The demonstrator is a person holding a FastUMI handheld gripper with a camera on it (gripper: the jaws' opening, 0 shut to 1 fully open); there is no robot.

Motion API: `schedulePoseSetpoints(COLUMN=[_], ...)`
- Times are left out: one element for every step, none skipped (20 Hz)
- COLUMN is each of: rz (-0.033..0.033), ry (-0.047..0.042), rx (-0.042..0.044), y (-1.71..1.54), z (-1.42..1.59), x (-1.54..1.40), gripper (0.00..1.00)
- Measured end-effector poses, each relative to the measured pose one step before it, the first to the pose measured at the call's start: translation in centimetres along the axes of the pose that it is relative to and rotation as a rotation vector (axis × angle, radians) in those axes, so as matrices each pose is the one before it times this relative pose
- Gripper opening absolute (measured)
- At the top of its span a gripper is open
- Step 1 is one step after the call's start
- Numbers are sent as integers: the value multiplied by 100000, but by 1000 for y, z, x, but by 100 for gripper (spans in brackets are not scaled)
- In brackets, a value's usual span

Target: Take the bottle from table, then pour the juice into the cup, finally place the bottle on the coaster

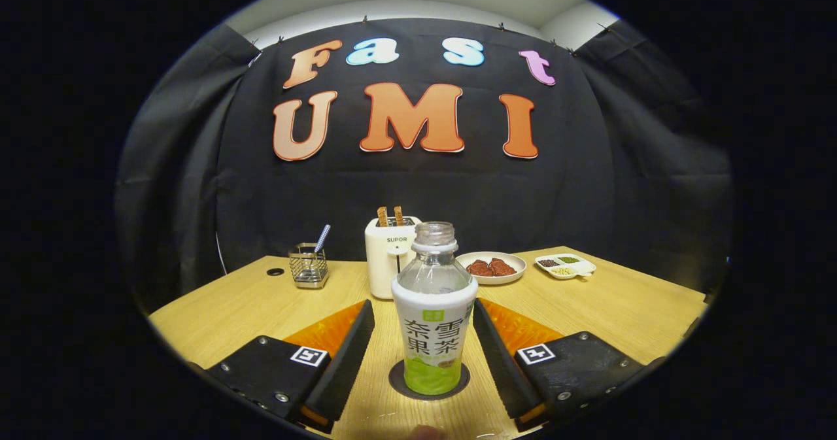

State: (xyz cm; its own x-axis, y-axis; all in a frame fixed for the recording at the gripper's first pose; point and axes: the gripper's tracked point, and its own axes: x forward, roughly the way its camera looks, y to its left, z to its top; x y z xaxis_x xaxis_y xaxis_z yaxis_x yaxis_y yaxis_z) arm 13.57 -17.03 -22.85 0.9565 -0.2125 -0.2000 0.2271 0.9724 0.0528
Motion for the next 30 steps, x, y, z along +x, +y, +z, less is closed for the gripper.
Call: schedulePoseSetpoints(rz=[-523, 695, -261, -1159, -88, -488, 158, 159, 555, 349, 1295, 1324, 2224, 941, 1640, 1313, 1526, 1361, 2153, 2070, 2358, 2432, 1269, 1468, 1166, 1856, 1187, 90, -33, -494], ry=[-401, 895, 88, -92, -467, -870, -512, -843, -741, -1344, -547, -985, -866, -1978, -1780, -2388, -1930, -2386, -1568, -2109, -1512, -1185, -1418, -342, -600, -340, -415, 111, 322, -33], rx=[857, 895, -421, -532, -303, -487, -497, -776, -992, -1151, -386, 142, 572, 652, 991, 813, 700, -21, -152, -659, -436, 483, 417, 511, 209, -720, -797, -177, 47, 345], y=[-112, 223, -61, -280, -32, -66, 50, 213, 301, 321, 472, 635, 950, 638, 883, 1181, 869, 902, 1256, 1290, 1256, 1244, 750, 807, 646, 745, 578, 258, 53, -138], z=[391, -117, 32, 107, 192, 471, 606, 756, 934, 1204, 1170, 1258, 1278, 1476, 1350, 2215, 1389, 1462, 1370, 1228, 1262, 915, 981, 603, 265, 308, 305, 65, -128, 35], x=[-143, -170, -367, -476, -579, -560, -624, -613, -727, -790, -828, -830, -962, -979, -1040, -1573, -922, -999, -937, -859, -1020, -661, -598, -649, -445, -392, -524, -322, -213, -285], gripper=[90, 90, 90, 91, 91, 91, 90, 90, 91, 91, 91, 92, 93, 94, 94, 94, 95, 95, 95, 95, 96, 95, 96, 96, 96, 96, 96, 96, 96, 96])
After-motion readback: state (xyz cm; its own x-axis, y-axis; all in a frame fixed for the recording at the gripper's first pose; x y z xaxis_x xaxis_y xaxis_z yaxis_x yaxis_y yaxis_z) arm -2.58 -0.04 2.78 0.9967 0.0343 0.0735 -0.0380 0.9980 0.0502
